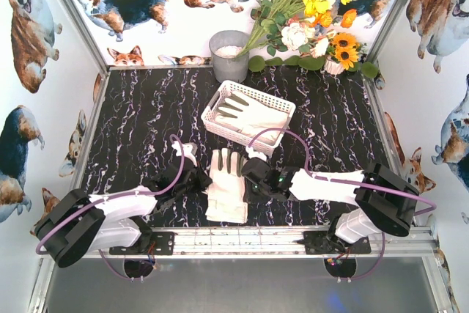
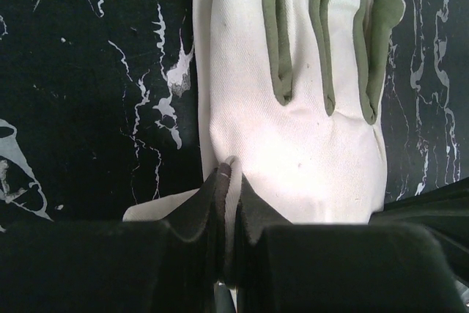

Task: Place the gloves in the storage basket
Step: Pair the glove with the glove.

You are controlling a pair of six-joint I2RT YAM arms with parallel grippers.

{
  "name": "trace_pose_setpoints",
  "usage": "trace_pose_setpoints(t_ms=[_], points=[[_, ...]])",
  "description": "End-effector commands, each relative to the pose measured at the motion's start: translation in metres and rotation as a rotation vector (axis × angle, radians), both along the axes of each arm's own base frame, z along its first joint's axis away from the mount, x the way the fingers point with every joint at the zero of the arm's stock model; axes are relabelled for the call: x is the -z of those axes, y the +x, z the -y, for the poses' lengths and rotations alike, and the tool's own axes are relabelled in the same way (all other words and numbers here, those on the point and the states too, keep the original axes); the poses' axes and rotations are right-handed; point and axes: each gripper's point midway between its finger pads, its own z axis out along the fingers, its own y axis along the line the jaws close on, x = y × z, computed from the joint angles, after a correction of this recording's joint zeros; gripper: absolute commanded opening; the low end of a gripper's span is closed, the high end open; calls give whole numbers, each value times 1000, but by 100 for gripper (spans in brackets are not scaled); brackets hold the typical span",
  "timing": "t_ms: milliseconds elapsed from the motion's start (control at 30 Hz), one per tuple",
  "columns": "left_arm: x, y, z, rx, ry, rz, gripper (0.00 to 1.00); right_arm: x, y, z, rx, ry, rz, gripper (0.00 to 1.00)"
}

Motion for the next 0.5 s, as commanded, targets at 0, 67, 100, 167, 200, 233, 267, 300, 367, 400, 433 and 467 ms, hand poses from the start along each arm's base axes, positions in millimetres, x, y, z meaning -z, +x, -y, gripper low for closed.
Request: trace_pose_setpoints(t_ms=[0,67,100,167,200,233,267,300,367,400,433,467], points=[[4,-3,-10,-14,30,-9,0,-34,16,-14,12,67,81,0],[2,-2,-10,-16,29,-4,0,-40,18,-12,14,62,98,0],[0,-1,-9,-16,26,1,0,-42,19,-11,15,58,108,0],[-1,-1,-9,-16,22,4,0,-45,21,-8,21,48,123,0],[-1,-1,-8,-15,20,4,0,-46,22,-6,21,42,128,0],[1,-2,-8,-13,22,0,0,-46,23,-5,21,37,133,0],[1,-2,-8,-12,23,-2,0,-46,23,-4,23,34,137,0],[3,-2,-8,-12,25,-5,0,-44,23,-3,25,26,136,0],[8,-3,-9,-13,35,-16,0,-39,24,-2,25,12,131,0],[10,-3,-9,-12,37,-19,0,-37,24,-2,24,5,129,0],[11,-3,-9,-11,37,-21,0,-34,24,-2,22,-1,127,0],[13,-3,-9,-11,36,-26,0,-31,24,-2,21,-9,126,0]])
